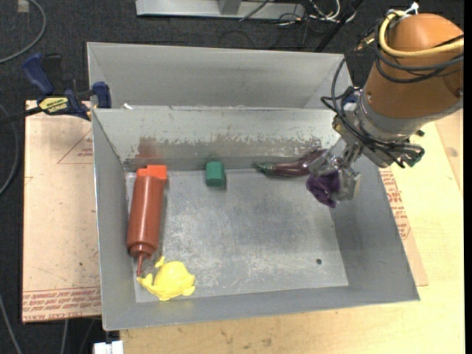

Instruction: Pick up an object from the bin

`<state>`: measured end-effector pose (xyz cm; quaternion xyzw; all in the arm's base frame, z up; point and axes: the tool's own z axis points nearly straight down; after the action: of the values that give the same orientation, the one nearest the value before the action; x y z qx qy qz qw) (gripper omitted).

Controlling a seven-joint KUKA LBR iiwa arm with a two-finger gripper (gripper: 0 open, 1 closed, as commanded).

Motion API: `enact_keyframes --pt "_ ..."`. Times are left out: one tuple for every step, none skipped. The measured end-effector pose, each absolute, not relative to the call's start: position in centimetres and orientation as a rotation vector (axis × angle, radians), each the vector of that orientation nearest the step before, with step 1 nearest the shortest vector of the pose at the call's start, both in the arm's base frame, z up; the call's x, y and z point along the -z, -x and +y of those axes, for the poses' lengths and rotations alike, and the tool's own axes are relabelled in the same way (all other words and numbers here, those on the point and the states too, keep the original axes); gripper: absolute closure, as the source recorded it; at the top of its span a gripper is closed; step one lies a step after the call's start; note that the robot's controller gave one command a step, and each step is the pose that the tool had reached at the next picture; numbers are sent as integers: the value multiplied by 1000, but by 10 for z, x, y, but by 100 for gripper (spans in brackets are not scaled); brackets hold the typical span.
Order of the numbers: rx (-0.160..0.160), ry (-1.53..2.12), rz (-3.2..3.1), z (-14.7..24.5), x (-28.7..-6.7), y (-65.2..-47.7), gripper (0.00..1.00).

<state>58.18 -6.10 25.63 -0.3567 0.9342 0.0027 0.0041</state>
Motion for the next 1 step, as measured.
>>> enact_keyframes --pt "-12 1552 2724 -73 -182 -537 100"
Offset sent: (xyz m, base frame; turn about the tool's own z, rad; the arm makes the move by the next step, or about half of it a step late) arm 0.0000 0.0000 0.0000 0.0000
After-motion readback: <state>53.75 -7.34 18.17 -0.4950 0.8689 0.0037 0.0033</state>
